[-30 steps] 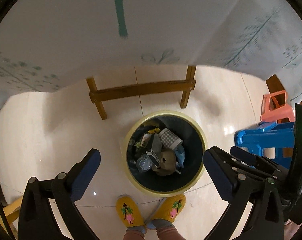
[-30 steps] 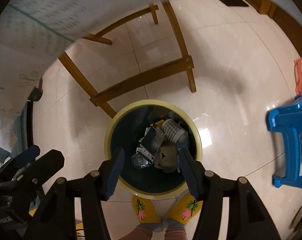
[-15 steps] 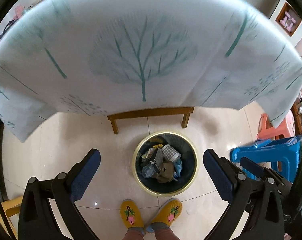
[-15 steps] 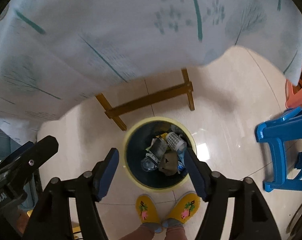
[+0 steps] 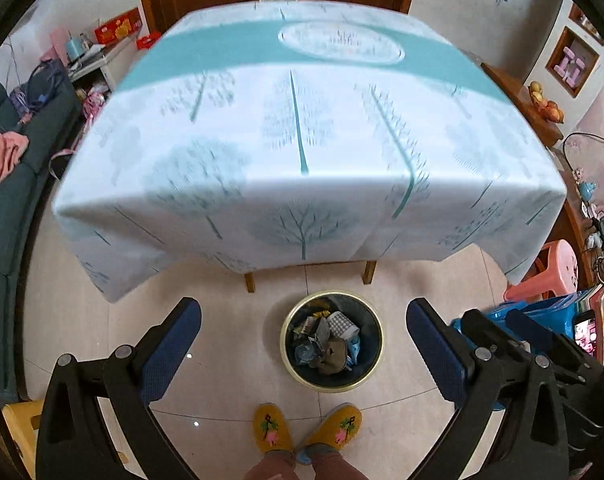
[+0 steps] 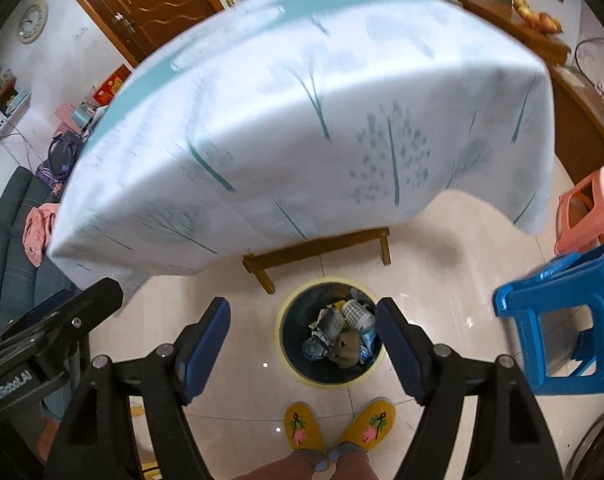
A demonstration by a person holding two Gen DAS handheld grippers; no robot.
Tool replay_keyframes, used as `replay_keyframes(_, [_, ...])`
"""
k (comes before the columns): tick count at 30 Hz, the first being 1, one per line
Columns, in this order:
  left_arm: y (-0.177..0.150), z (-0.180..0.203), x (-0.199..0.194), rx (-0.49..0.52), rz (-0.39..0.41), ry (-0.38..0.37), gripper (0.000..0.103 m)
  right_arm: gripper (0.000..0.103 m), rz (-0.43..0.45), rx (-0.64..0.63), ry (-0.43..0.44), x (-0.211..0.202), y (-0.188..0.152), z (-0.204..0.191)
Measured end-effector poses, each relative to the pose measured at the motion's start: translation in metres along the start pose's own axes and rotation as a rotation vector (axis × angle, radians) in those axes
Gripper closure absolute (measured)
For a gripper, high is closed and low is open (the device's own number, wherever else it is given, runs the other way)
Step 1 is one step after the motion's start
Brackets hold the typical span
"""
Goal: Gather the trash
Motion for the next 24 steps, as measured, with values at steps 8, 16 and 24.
replay_keyframes(8, [0.008, 0.000, -0.051, -0.034, 0.053, -0.004, 0.001, 0.028, 0.044, -0.044, -0.020, -0.055, 0.007, -0.018])
replay_keyframes(16, [0.010, -0.001, -0.069, -0.044, 0.087, 0.019, 0.001, 0.027, 0.091, -0.086, -0.062, -0.082, 0.014, -0.027])
replay_keyframes(24, [0.012, -0.005, -0.074, -0.063, 0.096, 0.047, 0.002, 0.027, 0.103, -0.128, -0.079, -0.087, 0.021, -0.037])
Point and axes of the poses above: each gripper's, at about its wrist camera, not at the fingertips, and x roughly the way its jaws point, z to its right, y to its top, the point moved 5 cm from there along x, roughly the way its jaws point, and after that the axes turned 14 degrees about -z, right-handed, at the moved point
